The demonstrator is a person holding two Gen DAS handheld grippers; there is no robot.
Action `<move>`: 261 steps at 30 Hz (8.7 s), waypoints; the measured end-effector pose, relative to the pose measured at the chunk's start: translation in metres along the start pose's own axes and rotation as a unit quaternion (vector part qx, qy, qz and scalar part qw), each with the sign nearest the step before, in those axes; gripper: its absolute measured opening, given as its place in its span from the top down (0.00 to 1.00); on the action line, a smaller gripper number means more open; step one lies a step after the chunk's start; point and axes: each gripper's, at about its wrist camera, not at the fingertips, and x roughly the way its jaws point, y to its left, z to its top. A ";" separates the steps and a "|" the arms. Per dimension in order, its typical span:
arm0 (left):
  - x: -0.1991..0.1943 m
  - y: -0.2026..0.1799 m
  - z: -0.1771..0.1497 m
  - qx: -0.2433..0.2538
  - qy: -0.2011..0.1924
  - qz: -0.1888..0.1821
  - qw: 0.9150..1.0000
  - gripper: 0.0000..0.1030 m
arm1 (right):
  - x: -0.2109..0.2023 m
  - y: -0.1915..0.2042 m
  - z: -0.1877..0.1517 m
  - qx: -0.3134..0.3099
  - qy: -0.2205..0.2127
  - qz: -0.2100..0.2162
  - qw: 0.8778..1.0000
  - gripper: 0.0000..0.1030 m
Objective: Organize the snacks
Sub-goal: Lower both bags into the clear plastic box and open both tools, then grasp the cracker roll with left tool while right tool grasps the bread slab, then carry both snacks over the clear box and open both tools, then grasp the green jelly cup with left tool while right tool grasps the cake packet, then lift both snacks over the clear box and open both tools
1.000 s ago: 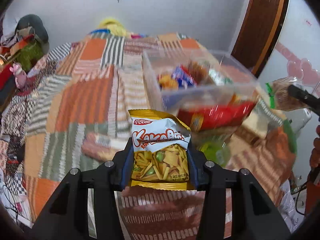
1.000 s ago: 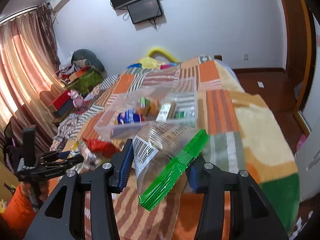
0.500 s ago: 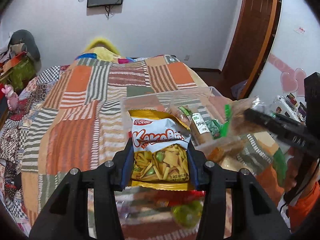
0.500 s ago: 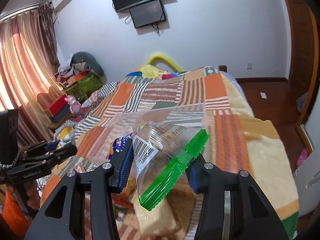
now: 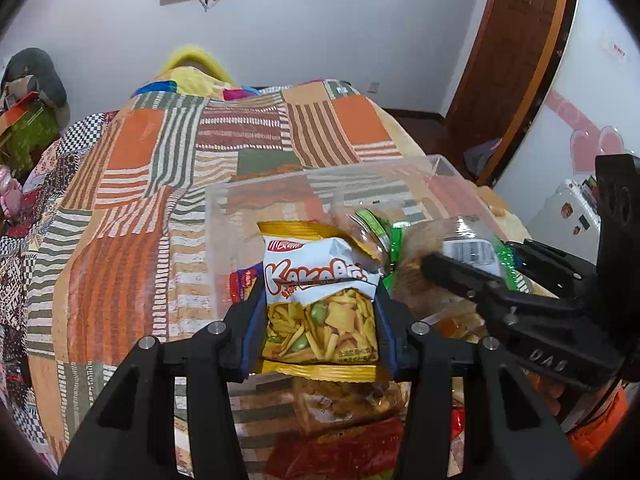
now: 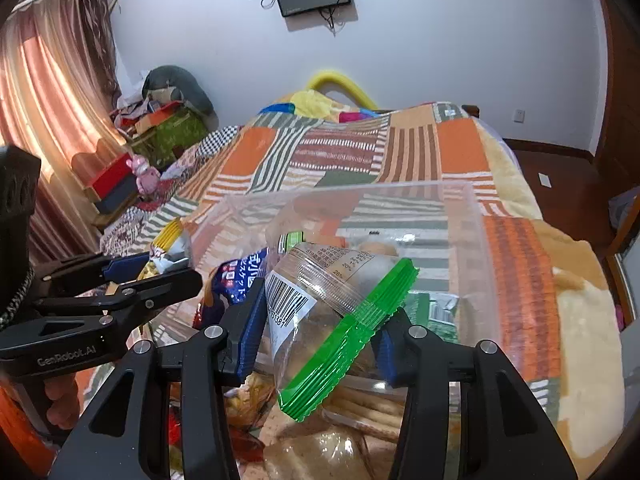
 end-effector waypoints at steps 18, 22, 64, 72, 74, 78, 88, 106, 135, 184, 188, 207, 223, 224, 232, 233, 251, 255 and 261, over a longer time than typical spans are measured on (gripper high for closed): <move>-0.051 0.013 -0.007 -0.017 -0.053 0.027 0.998 0.38 | -0.039 0.004 -0.002 -0.035 -0.023 -0.031 0.999 0.41; -0.076 0.034 -0.016 -0.025 -0.069 0.041 0.996 0.31 | -0.058 0.004 -0.006 -0.040 -0.039 -0.035 0.998 0.40; -0.009 0.120 -0.168 -0.095 0.068 0.134 0.984 0.53 | -0.021 0.003 -0.080 -0.017 0.068 -0.024 0.997 0.38; -0.018 0.102 -0.160 -0.086 0.053 0.121 0.987 0.57 | -0.033 0.010 -0.086 -0.027 0.057 -0.018 0.998 0.48; -0.027 0.098 -0.156 -0.087 0.040 0.122 0.988 0.57 | -0.036 0.009 -0.086 -0.027 0.055 -0.016 0.998 0.48; -0.047 0.090 -0.143 -0.086 0.013 0.116 0.989 0.57 | -0.049 0.008 -0.085 -0.023 0.042 -0.011 0.999 0.48; -0.092 0.056 -0.092 -0.048 -0.059 0.084 0.994 0.57 | -0.088 -0.002 -0.063 -0.017 -0.021 -0.020 0.999 0.48; -0.055 0.010 -0.001 0.008 -0.089 0.037 0.995 0.57 | -0.087 -0.015 0.009 -0.018 -0.117 -0.069 0.991 0.48; -0.017 0.002 0.024 0.019 -0.061 0.057 0.996 0.41 | -0.050 -0.036 0.027 -0.019 -0.064 -0.069 0.995 0.47; -0.006 -0.034 -0.131 -0.022 0.078 -0.020 0.997 0.33 | -0.036 -0.010 -0.084 -0.080 0.094 -0.006 0.992 0.69; 0.007 -0.039 -0.134 -0.020 0.078 -0.013 0.997 0.44 | -0.052 -0.011 -0.086 -0.062 0.074 -0.001 0.995 0.69; -0.073 -0.055 -0.110 0.003 0.004 -0.036 0.999 1.00 | -0.099 -0.013 -0.062 -0.033 -0.017 -0.017 0.999 0.69; -0.042 -0.060 -0.136 0.043 0.059 -0.018 0.997 0.48 | -0.108 -0.018 -0.061 -0.018 -0.036 -0.013 0.999 0.69; -0.034 -0.059 -0.138 0.040 0.066 -0.020 0.997 0.48 | -0.108 -0.018 -0.061 -0.016 -0.035 -0.012 0.999 0.69; -0.002 -0.058 -0.148 0.050 0.069 0.007 0.996 0.55 | -0.111 -0.019 -0.063 -0.015 -0.033 -0.013 0.999 0.69; -0.004 -0.059 -0.148 0.052 0.066 0.010 0.996 0.58 | -0.111 -0.019 -0.063 -0.015 -0.033 -0.014 0.999 0.69; -0.113 -0.062 -0.077 0.056 -0.063 -0.008 0.996 0.61 | -0.112 -0.025 -0.039 -0.008 -0.067 -0.025 0.997 0.69; -0.106 -0.054 -0.050 0.046 -0.077 -0.002 0.996 0.61 | -0.106 -0.027 -0.026 -0.006 -0.077 -0.030 0.997 0.69; -0.075 -0.036 -0.017 0.023 -0.076 0.009 0.997 0.61 | -0.083 -0.032 -0.006 0.003 -0.080 -0.038 0.996 0.69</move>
